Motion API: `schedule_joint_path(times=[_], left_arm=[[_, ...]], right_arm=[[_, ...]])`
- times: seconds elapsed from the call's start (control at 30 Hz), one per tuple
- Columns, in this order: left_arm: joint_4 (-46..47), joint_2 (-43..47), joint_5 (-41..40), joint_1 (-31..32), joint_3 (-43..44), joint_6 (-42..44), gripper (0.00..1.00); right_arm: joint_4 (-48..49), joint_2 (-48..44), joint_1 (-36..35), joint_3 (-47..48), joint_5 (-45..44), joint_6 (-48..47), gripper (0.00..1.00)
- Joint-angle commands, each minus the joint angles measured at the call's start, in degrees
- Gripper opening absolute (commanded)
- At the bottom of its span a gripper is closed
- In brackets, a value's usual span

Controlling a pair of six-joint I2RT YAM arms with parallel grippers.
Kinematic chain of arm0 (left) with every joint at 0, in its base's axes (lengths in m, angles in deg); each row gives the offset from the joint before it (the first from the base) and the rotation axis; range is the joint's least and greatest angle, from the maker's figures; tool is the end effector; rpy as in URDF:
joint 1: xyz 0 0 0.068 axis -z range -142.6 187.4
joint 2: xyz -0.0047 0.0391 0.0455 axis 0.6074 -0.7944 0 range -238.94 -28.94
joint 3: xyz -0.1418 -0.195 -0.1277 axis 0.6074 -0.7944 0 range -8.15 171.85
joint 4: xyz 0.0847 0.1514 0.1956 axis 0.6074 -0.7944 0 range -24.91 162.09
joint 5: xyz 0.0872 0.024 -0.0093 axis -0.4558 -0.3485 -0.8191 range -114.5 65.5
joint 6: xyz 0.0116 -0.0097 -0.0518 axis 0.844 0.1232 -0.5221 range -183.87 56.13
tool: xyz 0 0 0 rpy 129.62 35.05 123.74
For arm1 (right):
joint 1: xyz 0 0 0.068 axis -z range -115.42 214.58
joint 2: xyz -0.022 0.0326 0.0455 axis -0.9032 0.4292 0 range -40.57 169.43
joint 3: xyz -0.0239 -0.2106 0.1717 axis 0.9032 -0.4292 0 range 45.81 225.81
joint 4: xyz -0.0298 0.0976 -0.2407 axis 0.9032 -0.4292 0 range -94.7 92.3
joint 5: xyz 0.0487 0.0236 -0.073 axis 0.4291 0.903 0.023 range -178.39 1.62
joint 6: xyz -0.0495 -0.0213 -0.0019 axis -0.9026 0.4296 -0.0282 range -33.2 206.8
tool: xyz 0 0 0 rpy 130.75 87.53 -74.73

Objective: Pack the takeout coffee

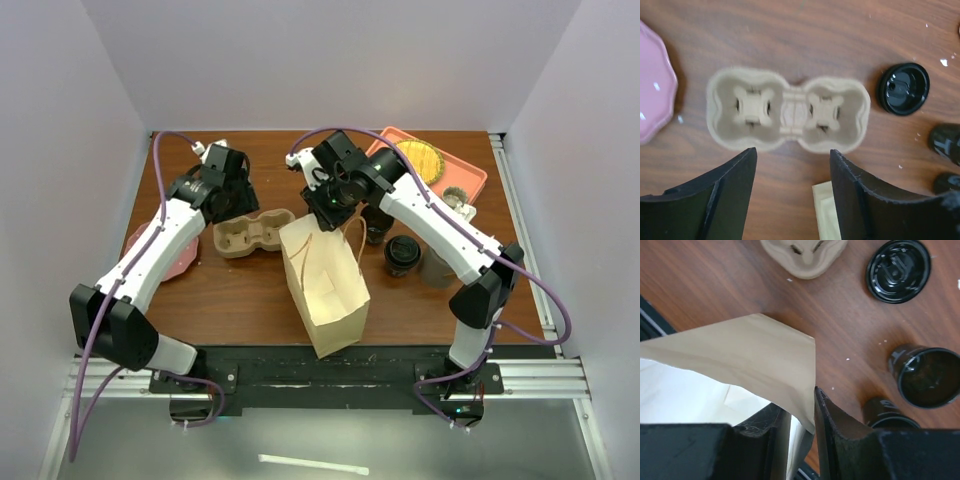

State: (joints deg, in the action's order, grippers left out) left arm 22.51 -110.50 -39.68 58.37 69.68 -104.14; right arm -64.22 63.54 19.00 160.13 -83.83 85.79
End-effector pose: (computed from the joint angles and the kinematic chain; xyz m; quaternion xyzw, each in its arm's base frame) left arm 0.2783 -0.0966 0.3317 -0.1987 0.9206 -0.0509 0.3322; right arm 0.2608 0.2702 0.3809 -0.3889 0.8738 0.1450 0.2535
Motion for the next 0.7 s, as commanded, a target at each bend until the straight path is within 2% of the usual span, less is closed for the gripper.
schedule_joint_path(times=[0.0, 0.03, 0.1, 0.13, 0.2, 0.27, 0.37, 0.5, 0.57, 0.67], left_arm=[[8.8, -1.9, 0.1, -1.8, 1.1, 13.2, 0.66], [11.2, -2.0, 2.1, -2.2, 0.9, 20.8, 0.66], [13.4, -1.6, 6.7, -2.5, 0.0, 28.1, 0.69], [16.2, -0.7, 8.0, -2.6, -0.6, 34.8, 0.69], [18.6, 0.4, 9.2, -2.9, -3.0, 39.2, 0.68], [20.8, 0.6, 11.4, -3.7, -3.7, 39.9, 0.68], [15.7, -3.0, 7.5, -3.9, 0.5, 33.2, 0.67], [5.1, -9.7, 8.0, -3.9, 7.0, 19.5, 0.6], [4.0, -10.2, 9.8, -3.8, 5.6, 12.7, 0.56], [5.2, -8.8, 9.5, -3.2, 2.4, 7.3, 0.52]], right_arm=[[0.2, -0.1, 0.0, 3.8, -4.5, -2.8, 0.27], [0.3, -0.1, 0.0, 4.1, -4.5, -3.2, 0.27], [0.3, -0.1, 0.1, 5.2, -6.8, -3.3, 0.28], [0.2, -0.1, 0.2, 5.8, -7.5, -3.3, 0.28], [-0.3, -0.3, 0.5, 7.5, -6.0, -3.3, 0.29], [-0.5, -0.8, 0.7, 8.2, -4.7, -3.5, 0.31], [-0.7, -0.9, 0.8, 7.1, -4.7, -3.5, 0.33], [-1.5, 0.6, 0.7, 6.9, -5.3, -2.2, 0.35], [-2.3, 1.6, 0.7, 8.6, -6.1, -1.2, 0.37], [-3.3, 2.8, 0.7, 13.5, -6.1, 2.5, 0.47]])
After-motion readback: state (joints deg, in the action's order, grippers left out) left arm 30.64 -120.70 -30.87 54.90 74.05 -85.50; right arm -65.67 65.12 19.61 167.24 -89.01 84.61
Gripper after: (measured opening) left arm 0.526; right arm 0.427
